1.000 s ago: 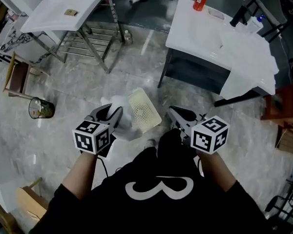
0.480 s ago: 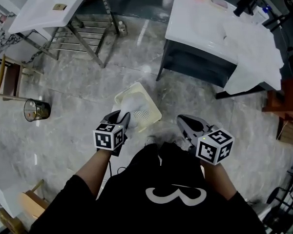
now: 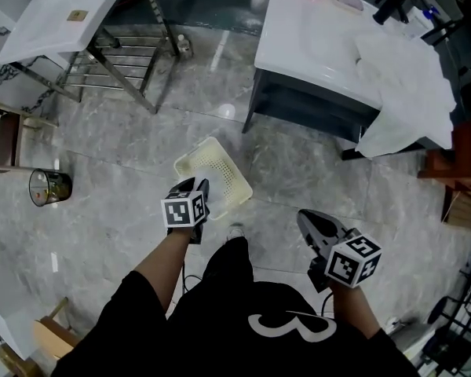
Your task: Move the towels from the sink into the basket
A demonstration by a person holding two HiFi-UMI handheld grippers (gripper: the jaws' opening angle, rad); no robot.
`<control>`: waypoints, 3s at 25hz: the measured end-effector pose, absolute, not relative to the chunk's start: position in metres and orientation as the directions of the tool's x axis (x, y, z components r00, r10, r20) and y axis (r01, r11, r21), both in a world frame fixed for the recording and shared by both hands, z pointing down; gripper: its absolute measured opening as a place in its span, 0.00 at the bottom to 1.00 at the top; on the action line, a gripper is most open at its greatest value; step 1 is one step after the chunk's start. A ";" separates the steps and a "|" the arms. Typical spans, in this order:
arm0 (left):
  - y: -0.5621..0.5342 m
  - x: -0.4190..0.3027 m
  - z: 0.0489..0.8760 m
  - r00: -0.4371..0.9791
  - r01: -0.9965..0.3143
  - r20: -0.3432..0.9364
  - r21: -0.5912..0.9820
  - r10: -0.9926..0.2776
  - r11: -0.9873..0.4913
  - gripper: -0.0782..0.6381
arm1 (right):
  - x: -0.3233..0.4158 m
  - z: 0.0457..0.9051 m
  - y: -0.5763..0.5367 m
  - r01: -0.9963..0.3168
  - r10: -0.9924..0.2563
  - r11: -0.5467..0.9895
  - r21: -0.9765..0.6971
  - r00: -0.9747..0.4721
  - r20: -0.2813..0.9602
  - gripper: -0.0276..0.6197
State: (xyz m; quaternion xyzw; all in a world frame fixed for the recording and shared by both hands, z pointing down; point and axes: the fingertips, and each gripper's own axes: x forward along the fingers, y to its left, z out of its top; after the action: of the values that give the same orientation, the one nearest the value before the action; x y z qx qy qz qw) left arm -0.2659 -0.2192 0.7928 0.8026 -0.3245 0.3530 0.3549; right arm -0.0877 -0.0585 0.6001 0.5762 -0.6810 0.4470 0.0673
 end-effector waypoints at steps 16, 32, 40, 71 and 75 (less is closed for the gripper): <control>-0.177 -0.242 0.781 0.565 -0.717 0.790 0.325 -0.240 -0.617 0.51 | -0.050 0.597 -0.043 -0.814 -0.770 -0.024 -0.580 -0.355 0.530 0.05; -0.052 -0.022 0.530 0.835 -0.427 0.528 0.451 -0.152 -0.784 0.51 | 0.089 0.476 0.023 -0.867 -0.854 0.103 -0.488 -0.329 0.404 0.05; 0.005 0.073 0.436 0.912 -0.270 0.397 0.400 -0.100 -0.876 0.51 | 0.168 0.422 0.092 -0.892 -0.916 0.070 -0.446 -0.235 0.326 0.05; -0.115 0.363 0.522 0.791 -0.192 0.611 0.198 -0.032 -0.961 0.61 | 0.423 0.437 0.038 -0.880 -0.934 -0.100 -0.464 -0.077 0.348 0.05; -0.118 0.376 0.537 0.761 -0.208 0.648 0.212 -0.022 -0.955 0.62 | 0.428 0.437 0.036 -0.883 -0.934 -0.089 -0.460 -0.086 0.346 0.05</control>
State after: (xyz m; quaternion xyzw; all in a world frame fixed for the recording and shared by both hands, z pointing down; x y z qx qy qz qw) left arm 0.3759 -0.1177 0.5372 0.9285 -0.0620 0.3397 0.1366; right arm 0.4282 0.0357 0.4371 0.6747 -0.6736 0.2988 -0.0426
